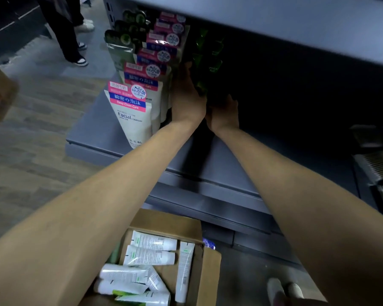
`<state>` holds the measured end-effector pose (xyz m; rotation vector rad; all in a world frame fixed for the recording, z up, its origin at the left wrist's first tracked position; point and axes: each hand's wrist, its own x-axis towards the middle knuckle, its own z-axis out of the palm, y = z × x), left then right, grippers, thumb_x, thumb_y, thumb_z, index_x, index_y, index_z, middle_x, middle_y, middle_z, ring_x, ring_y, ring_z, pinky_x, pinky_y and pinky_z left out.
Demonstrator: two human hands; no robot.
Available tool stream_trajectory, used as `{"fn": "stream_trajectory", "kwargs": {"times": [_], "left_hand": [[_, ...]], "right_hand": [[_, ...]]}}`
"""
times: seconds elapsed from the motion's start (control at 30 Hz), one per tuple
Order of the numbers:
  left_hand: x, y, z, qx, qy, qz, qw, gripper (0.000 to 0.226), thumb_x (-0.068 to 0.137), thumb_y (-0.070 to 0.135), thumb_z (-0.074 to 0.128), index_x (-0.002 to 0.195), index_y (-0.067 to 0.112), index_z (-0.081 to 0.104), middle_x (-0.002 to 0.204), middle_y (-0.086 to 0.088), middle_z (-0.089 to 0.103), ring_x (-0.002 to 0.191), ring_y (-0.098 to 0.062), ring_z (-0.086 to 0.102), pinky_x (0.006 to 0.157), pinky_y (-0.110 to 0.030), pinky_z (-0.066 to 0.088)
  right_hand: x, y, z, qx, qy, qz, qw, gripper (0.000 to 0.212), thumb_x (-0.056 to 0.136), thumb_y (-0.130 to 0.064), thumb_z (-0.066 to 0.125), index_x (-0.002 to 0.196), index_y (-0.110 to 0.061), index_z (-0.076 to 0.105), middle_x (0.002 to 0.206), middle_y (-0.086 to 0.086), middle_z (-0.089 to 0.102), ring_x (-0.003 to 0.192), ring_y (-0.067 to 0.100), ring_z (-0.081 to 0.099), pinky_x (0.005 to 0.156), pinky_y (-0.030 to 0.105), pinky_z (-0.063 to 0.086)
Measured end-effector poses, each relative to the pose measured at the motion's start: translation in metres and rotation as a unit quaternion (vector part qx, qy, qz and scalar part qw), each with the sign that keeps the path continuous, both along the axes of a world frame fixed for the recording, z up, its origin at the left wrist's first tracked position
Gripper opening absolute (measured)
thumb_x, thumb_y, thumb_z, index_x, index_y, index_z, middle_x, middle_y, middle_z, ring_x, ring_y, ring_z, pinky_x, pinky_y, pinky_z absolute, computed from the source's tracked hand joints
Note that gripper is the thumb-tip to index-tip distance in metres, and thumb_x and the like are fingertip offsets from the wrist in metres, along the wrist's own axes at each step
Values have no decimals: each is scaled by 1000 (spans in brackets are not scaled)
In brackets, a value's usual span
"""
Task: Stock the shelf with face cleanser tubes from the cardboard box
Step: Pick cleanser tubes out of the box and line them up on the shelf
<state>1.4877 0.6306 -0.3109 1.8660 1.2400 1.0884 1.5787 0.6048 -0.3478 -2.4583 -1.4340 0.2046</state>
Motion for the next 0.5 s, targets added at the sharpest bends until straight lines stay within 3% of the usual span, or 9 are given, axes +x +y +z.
{"fn": "stream_trajectory", "kwargs": {"times": [0.07, 0.17, 0.23, 0.5], "left_hand": [[2, 4, 4, 6, 33, 6, 999, 56, 83, 14, 42, 138, 3, 47, 134, -14, 56, 125, -27, 52, 106, -35, 38], [6, 9, 7, 12, 149, 11, 989, 58, 100, 17, 39, 153, 8, 20, 158, -12, 26, 145, -24, 26, 111, -23, 12], [9, 8, 10, 25, 175, 22, 984, 60, 103, 19, 35, 155, 11, 7, 163, -9, 12, 149, -22, 16, 109, -21, 4], [13, 9, 17, 67, 159, 2, 985, 61, 98, 14, 41, 154, 15, 17, 162, -2, 18, 149, -18, 17, 109, -19, 6]], "right_hand": [[2, 4, 3, 5, 22, -7, 1000, 45, 102, -35, 39, 138, -10, 48, 137, 16, 49, 125, 34, 45, 102, 37, 35], [4, 8, 6, 25, 68, -29, 997, 43, 102, -34, 40, 137, -12, 50, 137, 14, 50, 127, 33, 45, 103, 37, 37], [5, 9, 9, 28, 75, -36, 996, 42, 103, -34, 40, 139, -14, 48, 141, 11, 47, 131, 30, 41, 103, 33, 34], [7, 14, 6, 48, 85, -48, 994, 39, 103, -30, 41, 138, -16, 49, 143, 9, 47, 133, 28, 40, 101, 30, 34]]}}
